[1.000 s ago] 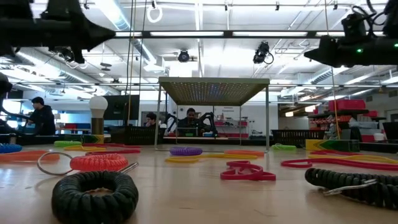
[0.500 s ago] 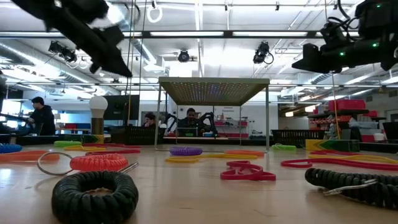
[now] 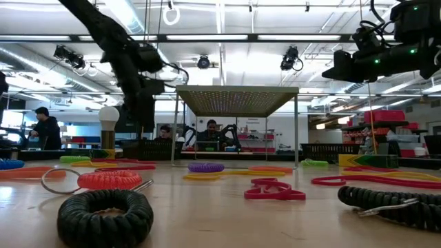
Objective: Pick & Place Office Desk Supplies
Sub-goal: Put the top left black bin on the shelf
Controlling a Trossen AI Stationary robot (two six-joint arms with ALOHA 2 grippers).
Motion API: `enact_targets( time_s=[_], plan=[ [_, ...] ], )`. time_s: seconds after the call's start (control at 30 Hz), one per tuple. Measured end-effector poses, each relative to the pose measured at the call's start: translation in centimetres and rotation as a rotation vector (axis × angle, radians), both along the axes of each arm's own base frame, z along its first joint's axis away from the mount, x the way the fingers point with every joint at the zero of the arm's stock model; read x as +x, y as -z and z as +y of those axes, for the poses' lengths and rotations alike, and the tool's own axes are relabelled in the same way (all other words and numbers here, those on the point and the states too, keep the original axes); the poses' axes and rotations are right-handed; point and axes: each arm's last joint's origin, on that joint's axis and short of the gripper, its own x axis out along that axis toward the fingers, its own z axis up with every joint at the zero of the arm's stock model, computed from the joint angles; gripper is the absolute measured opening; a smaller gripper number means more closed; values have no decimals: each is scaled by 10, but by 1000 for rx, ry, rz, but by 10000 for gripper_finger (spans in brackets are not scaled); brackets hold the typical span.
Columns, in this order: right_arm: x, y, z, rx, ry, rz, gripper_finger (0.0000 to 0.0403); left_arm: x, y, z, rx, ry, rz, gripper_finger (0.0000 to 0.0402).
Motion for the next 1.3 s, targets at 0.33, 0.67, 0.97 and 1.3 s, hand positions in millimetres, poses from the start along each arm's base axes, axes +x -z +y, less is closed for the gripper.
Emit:
enact_targets(
  time_s=[0.33, 0.67, 0.97, 1.3],
  plan=[
    [0, 0, 0, -4, 1, 5, 2, 19, 13, 2, -43, 3, 26, 211],
    [0, -1, 0, -15, 2, 6, 2, 28, 32, 1, -79, 23, 90, 192],
    [0, -1, 0, -27, 4, 21, 4, 21, 26, -9, -78, 76, 181, 38],
    [0, -1, 0, -33, 5, 23, 4, 16, 7, -26, 18, 299, 245, 37]
  ],
)
